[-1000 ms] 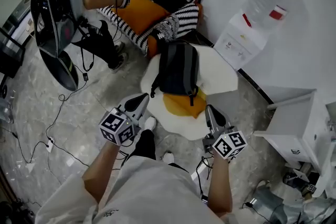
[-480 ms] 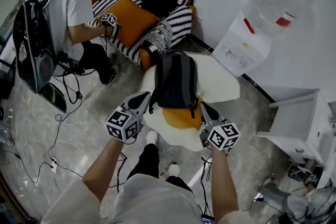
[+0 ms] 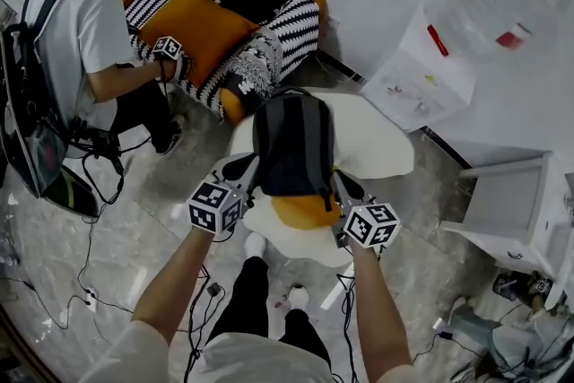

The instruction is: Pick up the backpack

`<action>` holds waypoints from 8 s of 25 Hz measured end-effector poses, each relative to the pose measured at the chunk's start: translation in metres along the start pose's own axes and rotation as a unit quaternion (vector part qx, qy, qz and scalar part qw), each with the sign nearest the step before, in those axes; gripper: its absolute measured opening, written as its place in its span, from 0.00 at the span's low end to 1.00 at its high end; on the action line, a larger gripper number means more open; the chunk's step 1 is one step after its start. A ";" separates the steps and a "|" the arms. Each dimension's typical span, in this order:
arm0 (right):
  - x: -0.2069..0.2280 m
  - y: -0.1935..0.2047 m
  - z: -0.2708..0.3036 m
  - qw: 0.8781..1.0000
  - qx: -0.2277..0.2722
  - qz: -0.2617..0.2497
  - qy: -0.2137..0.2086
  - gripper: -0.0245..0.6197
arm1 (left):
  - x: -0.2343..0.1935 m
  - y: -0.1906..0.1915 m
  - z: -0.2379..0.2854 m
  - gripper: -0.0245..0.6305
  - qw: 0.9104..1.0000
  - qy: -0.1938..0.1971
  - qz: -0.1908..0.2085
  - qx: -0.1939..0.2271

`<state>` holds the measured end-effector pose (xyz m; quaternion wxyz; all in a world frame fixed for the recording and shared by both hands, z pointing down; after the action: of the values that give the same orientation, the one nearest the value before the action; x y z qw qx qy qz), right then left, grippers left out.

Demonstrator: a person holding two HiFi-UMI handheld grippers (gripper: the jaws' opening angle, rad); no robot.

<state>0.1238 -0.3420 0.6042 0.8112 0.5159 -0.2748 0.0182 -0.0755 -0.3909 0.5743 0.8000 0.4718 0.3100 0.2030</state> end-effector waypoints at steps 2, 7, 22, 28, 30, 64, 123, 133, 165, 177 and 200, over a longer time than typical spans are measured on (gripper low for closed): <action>0.014 0.013 0.016 1.000 -0.005 0.010 0.010 0.04 | -0.012 0.010 0.017 0.04 1.000 -0.002 -0.007 -0.005; 0.042 0.039 0.049 0.999 -0.011 0.016 0.040 0.04 | -0.043 0.039 0.050 0.04 1.000 -0.019 -0.019 -0.016; 0.095 0.082 0.134 0.993 -0.071 -0.073 0.054 0.04 | -0.088 0.093 0.130 0.07 0.999 0.005 -0.008 -0.053; 0.126 0.100 0.158 0.989 -0.093 -0.087 0.075 0.04 | -0.098 0.119 0.154 0.18 0.997 0.013 -0.005 -0.078; 0.135 0.102 0.164 0.988 -0.098 -0.093 0.080 0.04 | -0.102 0.126 0.161 0.19 0.996 0.016 -0.002 -0.085; 0.192 0.170 0.224 0.982 -0.125 -0.126 0.063 0.37 | -0.116 0.204 0.215 0.26 0.993 0.065 0.012 -0.102; 0.028 0.095 0.008 0.988 -0.124 -0.065 -0.063 0.09 | 0.026 0.122 0.026 0.08 0.993 0.034 -0.051 -0.101; 0.012 0.061 -0.024 0.992 -0.088 -0.059 -0.061 0.09 | 0.060 0.108 0.001 0.08 0.994 0.021 -0.041 -0.097; -0.069 -0.047 -0.247 0.989 0.039 -0.070 -0.124 0.09 | 0.243 0.012 -0.116 0.08 0.999 0.049 0.017 0.005; -0.090 -0.095 -0.306 0.980 0.080 -0.088 -0.160 0.10 | 0.302 -0.033 -0.148 0.08 0.997 0.034 0.039 0.057; -0.184 -0.158 -0.382 0.967 0.163 -0.093 -0.169 0.10 | 0.340 -0.117 -0.240 0.08 0.980 0.124 0.092 0.124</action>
<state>0.1801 -0.0454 0.2671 0.6558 0.6603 -0.3520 -0.1002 0.0101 -0.0848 0.2809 0.6686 0.5651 0.3847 0.2926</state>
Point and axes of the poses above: the fingertips, and each gripper's own axes: z forward along the fingers, x to its right, y out of its underside, the point moved 1 cm from there along -z, backward along the fingers, and after that the axes turned 5 degrees about x, right-handed, at the moved point
